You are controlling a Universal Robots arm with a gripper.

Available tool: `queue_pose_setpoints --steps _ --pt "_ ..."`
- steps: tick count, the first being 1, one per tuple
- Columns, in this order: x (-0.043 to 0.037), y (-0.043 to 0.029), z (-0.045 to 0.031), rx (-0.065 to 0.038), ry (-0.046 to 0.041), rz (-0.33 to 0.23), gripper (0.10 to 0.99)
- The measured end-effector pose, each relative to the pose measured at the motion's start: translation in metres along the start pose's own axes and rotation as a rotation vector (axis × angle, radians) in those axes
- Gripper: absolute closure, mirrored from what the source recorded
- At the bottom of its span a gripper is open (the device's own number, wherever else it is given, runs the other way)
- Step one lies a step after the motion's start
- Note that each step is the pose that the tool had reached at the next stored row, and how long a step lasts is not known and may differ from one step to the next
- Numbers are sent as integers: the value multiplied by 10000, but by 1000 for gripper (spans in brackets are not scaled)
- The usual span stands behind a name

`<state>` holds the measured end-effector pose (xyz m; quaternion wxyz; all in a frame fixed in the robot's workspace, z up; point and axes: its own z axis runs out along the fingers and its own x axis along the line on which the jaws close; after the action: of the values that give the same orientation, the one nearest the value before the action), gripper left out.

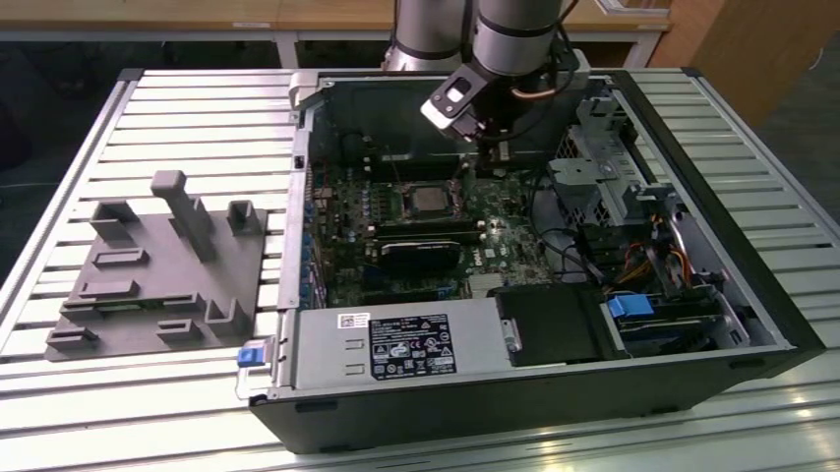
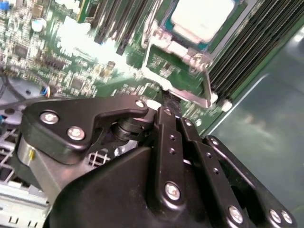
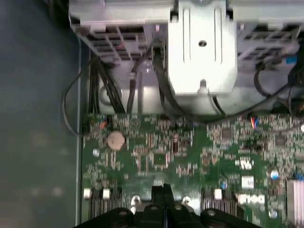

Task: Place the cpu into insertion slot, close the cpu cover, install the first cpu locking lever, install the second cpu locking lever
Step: 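Close the cpu cover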

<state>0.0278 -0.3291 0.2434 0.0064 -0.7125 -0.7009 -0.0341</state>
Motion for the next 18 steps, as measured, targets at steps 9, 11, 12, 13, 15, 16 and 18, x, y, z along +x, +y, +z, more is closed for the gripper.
queue_pose_setpoints --steps 9,11,12,13,15,16,18 --pt "-3 -209 -7 -1 2 1 980" --pt "-4 -244 -7 0 5 1 980" --pt "-3 -259 -6 0 9 1 980" --pt "-2 -277 -3 -1 12 0 980" --pt "-2 -319 2 -1 11 2 980" --pt "-2 -340 5 0 11 2 980" --pt "-2 -387 9 0 9 0 980"
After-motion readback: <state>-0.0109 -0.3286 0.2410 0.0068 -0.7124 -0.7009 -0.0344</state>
